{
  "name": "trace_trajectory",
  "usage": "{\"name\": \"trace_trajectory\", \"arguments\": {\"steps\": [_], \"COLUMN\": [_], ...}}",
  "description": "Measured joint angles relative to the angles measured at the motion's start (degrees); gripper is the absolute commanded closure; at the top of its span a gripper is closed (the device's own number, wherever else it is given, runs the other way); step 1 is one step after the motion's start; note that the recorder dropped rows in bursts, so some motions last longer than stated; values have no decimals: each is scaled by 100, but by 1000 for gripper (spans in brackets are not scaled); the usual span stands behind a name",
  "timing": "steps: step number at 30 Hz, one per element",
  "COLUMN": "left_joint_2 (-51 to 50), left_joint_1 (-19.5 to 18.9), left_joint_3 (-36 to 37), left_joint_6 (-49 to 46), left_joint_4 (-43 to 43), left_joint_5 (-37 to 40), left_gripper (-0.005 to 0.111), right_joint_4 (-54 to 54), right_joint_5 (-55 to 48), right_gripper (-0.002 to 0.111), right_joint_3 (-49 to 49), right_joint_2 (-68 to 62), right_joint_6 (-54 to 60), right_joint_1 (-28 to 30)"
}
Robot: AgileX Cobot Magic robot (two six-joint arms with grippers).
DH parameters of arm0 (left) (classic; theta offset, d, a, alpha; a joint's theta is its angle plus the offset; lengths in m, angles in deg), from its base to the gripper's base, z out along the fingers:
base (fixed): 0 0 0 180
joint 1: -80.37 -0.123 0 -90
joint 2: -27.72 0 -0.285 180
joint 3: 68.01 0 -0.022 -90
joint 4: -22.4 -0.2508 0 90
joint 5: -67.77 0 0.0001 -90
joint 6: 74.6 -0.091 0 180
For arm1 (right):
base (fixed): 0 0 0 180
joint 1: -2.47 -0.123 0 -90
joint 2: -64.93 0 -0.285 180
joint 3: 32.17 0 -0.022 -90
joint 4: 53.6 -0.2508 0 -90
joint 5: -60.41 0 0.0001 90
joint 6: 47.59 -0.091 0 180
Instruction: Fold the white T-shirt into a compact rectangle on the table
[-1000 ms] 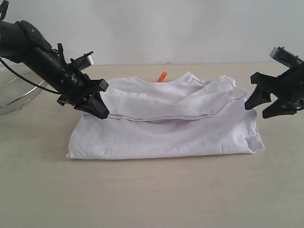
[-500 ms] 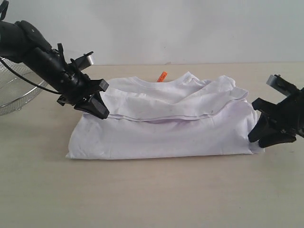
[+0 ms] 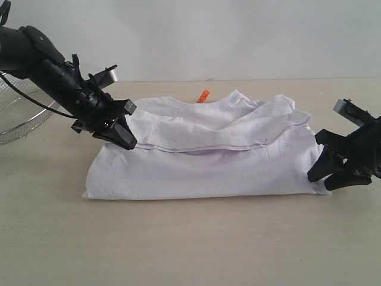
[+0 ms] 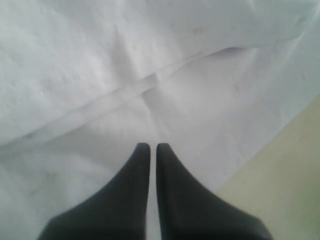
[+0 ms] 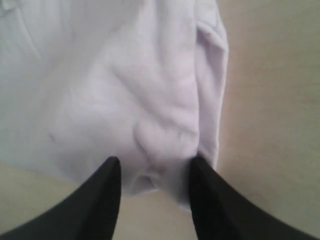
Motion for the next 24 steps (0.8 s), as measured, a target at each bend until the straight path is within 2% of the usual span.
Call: {"name": "trace_trajectory", "arguments": {"steps": [2,4,9,24], "left_joint_2": [0,0,0,0], "left_joint_1": [0,0,0,0], "left_joint_3": [0,0,0,0], "left_joint_6": [0,0,0,0], "left_joint_4": [0,0,0,0], "left_joint_5": [0,0,0,0], "left_gripper": [102,102,102,102], "right_joint_4": [24,92,570,1460], "right_joint_5": [0,0,141,-10], "right_gripper": [67,72,108,108], "right_joint_3": [0,0,0,32], "right_joint_2": [0,0,21,303], "right_joint_6": [0,-55,-578,-1314], "right_joint_1": [0,0,0,0]}}
